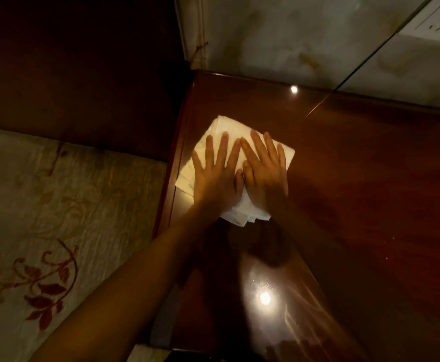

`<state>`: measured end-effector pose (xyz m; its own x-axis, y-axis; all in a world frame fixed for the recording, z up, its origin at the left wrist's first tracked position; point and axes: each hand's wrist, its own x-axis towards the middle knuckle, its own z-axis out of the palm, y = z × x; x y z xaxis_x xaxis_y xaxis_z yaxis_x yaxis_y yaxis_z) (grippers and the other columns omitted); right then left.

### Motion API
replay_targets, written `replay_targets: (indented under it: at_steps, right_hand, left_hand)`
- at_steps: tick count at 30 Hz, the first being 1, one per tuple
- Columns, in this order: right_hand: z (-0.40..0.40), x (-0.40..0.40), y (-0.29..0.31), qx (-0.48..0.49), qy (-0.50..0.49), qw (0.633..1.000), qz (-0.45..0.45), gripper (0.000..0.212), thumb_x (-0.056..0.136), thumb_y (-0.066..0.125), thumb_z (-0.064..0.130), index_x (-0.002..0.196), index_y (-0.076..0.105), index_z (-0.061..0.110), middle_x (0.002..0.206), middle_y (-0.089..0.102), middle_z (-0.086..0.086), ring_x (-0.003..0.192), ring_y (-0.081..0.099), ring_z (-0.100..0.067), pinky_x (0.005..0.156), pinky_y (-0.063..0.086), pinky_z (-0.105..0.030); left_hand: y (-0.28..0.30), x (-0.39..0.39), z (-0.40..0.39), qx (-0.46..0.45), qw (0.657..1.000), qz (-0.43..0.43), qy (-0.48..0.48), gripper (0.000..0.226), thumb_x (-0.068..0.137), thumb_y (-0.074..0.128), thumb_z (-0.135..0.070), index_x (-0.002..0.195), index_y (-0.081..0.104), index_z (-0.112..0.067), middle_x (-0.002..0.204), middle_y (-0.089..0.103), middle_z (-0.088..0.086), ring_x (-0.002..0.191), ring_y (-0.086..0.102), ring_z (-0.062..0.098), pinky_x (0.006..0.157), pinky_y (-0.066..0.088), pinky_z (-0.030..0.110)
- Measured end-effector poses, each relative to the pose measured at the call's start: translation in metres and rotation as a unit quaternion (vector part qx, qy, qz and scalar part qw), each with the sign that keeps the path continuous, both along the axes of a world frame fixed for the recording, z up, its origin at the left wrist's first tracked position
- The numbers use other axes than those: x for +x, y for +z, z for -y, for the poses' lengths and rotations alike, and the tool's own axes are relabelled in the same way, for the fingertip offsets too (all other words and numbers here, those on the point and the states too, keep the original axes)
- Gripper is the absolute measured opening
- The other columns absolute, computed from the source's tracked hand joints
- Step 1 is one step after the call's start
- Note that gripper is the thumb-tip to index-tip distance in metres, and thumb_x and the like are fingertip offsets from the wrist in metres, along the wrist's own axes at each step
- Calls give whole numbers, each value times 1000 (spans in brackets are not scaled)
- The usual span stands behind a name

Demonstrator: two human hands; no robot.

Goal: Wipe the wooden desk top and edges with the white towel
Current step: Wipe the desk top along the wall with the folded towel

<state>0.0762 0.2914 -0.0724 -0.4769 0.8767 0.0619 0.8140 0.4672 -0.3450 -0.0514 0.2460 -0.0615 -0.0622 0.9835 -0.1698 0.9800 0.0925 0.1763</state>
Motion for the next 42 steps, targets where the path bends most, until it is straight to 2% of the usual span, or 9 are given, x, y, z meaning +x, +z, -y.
replay_targets:
  at_steps: [5, 12, 17, 21, 30, 42]
  right_hand:
    - [-53, -8, 2, -10, 2, 1000, -5, 48, 96, 39, 21, 143, 35, 17, 153, 30, -11, 144, 17, -31, 117, 10, -48]
    - [-118, -21, 4, -26, 12, 999, 22, 48, 99, 32, 27, 147, 25, 22, 158, 19, -5, 146, 8, -26, 118, 1, -42]
    - [-146, -26, 5, -29, 36, 999, 27, 49, 99, 30, 27, 148, 24, 21, 158, 17, -6, 146, 7, -27, 118, 3, -44]
    - [-147, -27, 6, -37, 31, 999, 15, 49, 100, 31, 27, 148, 24, 21, 158, 16, -5, 146, 6, -27, 118, 2, -44]
    - [-139, -29, 9, -54, 46, 996, 54, 50, 101, 28, 27, 149, 18, 20, 160, 8, -7, 146, -2, -28, 117, -3, -47]
    - [-78, -24, 10, -52, 22, 998, 36, 50, 101, 30, 29, 149, 19, 21, 159, 11, -5, 147, 0, -26, 118, -3, -46]
  left_hand:
    - [-3, -12, -52, 18, 1000, 12, -7, 64, 95, 29, -43, 150, 3, -24, 160, 0, 9, 146, -3, 35, 114, 7, 61]
    - [-11, -24, -119, 19, 1000, -12, 18, 63, 96, 23, -49, 150, 0, -26, 160, -3, 7, 146, -4, 33, 116, 6, 57]
    - [-14, -26, -144, 31, 998, -33, 39, 63, 96, 21, -52, 150, 2, -26, 160, 0, 7, 146, 1, 34, 115, 9, 57]
    - [-13, -26, -143, 35, 998, -26, 48, 63, 96, 22, -52, 150, 3, -27, 160, 0, 6, 145, 3, 35, 116, 10, 56]
    - [-8, -24, -133, 33, 998, -3, 60, 62, 96, 29, -48, 150, 5, -27, 160, 2, 6, 144, 3, 38, 114, 12, 59]
    - [-7, -17, -79, 11, 997, -11, 75, 63, 96, 28, -50, 149, 3, -27, 160, 0, 5, 145, 1, 36, 113, 11, 58]
